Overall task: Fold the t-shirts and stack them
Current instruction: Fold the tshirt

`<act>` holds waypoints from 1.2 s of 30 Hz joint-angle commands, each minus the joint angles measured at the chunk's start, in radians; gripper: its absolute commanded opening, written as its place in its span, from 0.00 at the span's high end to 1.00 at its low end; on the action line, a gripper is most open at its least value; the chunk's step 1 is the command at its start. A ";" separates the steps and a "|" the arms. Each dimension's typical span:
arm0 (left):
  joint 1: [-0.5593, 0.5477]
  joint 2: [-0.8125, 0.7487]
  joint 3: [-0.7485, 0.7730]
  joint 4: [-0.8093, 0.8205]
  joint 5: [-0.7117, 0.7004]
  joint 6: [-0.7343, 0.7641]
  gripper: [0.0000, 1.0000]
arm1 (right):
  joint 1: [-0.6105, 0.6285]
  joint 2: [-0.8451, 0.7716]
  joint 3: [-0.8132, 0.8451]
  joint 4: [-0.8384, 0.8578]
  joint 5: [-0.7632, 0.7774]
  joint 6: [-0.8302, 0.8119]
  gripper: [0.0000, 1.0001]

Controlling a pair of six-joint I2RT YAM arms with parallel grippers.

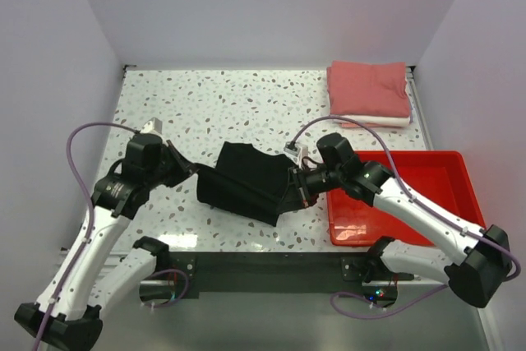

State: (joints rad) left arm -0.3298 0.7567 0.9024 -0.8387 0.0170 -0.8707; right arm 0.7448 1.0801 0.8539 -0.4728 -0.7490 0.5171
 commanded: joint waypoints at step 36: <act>0.011 0.822 0.247 0.509 -0.038 0.127 1.00 | -0.332 0.403 0.192 0.003 0.111 -0.183 1.00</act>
State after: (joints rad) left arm -0.3294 1.5364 1.0897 -0.3958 0.0288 -0.7738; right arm 0.4297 1.4845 1.0100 -0.4770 -0.6849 0.3534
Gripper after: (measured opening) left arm 0.030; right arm 0.023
